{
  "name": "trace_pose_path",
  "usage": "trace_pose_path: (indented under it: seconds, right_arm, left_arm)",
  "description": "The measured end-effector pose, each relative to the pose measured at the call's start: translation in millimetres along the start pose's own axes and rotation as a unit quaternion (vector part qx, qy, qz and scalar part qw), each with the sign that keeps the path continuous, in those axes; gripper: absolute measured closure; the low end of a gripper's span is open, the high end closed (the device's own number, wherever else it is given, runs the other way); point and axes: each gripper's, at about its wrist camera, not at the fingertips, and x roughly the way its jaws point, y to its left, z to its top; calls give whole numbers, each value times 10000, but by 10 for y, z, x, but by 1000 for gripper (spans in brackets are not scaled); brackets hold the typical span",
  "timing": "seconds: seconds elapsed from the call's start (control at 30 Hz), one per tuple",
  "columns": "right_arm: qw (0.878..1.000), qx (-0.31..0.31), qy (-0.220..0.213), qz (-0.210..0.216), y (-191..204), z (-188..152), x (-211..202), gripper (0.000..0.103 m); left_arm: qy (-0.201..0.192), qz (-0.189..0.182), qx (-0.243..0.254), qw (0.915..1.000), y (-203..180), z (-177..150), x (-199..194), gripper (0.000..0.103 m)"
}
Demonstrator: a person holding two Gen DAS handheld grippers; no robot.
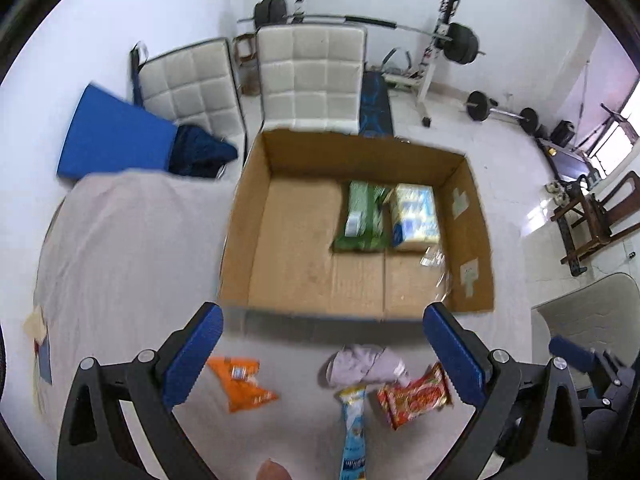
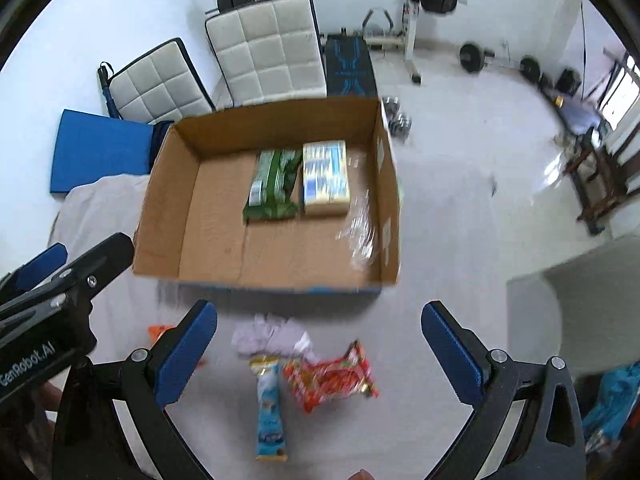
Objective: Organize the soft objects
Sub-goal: 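Withdraw both tools from the box back toward the remaining snacks, then grasp the orange chip bag with the left gripper while the right grasps the red candy bag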
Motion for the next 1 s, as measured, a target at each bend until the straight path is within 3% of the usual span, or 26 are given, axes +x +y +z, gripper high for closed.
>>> trace_pose_path:
  seconds: [0.17,0.27,0.4,0.53,0.63,0.67,0.7,0.8,0.9,1.0]
  right_arm:
    - [9926,709,932,333,-307,-418,541,0]
    - [9733,1514,1610,614,-555,-686,1047,0]
    - [9532,2254,1910,635,-728,-886,1551,0]
    - [9407,2686,1998,547,-745,-972,1863,0]
    - [9303,2923,2159,502,-702,-1061,2069,12]
    - [9281,2945,2206,564,-680,-1096,2108,24]
    - [9276,2938,2231,582,-659,-1127,2121,27]
    - [9446,2387,2222,374,-513,-1142,2057,38]
    - [9639,1117,2416,-7,-278,-1133,2010,44]
    - [9689,37,2424,-503,-89,-1150,1954,47]
  left_arm:
    - [594,207,-442,9970,233,-510,374,0]
    - [1068,521,-587,9912,389,-868,724,0]
    - [1486,832,-854,9817,656,-1220,1053,0]
    - [1706,941,-1242,9729,932,-1407,1206,0]
    - [1858,896,-1617,9650,1149,-1512,1277,0]
    - [1902,853,-1757,9621,1221,-1541,1291,0]
    - [1929,832,-1842,9602,1270,-1556,1299,0]
    - [1989,728,-2032,9560,1385,-1577,1321,0]
    - [1991,659,-2094,9551,1442,-1543,1347,0]
    - [2013,476,-2188,9536,1456,-1470,1394,0]
